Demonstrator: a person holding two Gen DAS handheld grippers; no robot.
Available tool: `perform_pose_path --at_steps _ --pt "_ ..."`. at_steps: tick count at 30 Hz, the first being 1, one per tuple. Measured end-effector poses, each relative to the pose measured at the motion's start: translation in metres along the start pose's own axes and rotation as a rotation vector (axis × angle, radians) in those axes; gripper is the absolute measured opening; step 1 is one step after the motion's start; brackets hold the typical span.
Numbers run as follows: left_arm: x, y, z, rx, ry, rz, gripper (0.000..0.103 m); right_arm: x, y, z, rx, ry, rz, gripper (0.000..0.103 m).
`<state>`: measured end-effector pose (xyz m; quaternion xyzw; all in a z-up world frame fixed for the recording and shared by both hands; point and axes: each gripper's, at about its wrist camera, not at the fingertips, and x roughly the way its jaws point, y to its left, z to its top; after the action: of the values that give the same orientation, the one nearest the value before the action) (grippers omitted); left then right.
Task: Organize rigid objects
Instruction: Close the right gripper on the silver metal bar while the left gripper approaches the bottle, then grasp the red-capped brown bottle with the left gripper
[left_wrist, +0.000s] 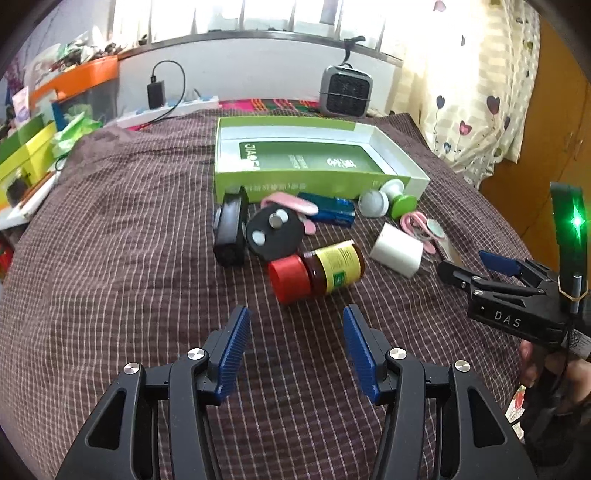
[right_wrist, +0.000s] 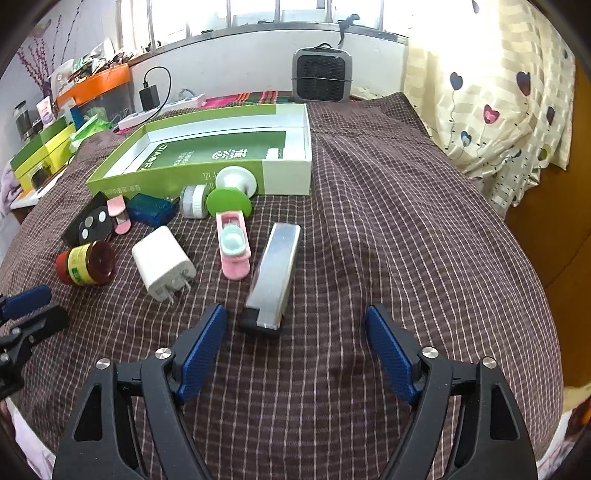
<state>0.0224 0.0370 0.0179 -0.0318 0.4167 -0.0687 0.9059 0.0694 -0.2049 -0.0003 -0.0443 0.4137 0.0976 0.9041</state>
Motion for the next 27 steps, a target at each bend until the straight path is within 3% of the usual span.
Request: perform_pose_path --at_steps 6,9,14,18,22,27 --pt "0.012 -0.001 0.011 0.024 0.015 -0.028 0.052 0.005 -0.002 0.008 -0.004 0.006 0.017 0.071" --pt "0.013 -0.005 0.013 0.032 0.019 -0.08 0.052 0.005 -0.003 0.01 -0.007 0.006 0.028 0.064" --pt "0.011 -0.018 0.011 0.062 0.023 -0.136 0.052 0.004 -0.008 0.012 -0.002 0.011 0.007 0.042" --pt "0.011 -0.026 0.007 0.086 0.04 -0.172 0.052 0.003 -0.012 0.012 -0.003 0.011 0.005 0.034" --pt "0.012 -0.025 0.008 0.098 0.04 -0.148 0.052 0.001 -0.013 0.011 -0.02 0.011 0.003 0.025" --pt "0.013 -0.017 0.021 0.102 0.021 -0.114 0.052 0.001 -0.014 0.011 -0.024 0.018 0.017 0.024"
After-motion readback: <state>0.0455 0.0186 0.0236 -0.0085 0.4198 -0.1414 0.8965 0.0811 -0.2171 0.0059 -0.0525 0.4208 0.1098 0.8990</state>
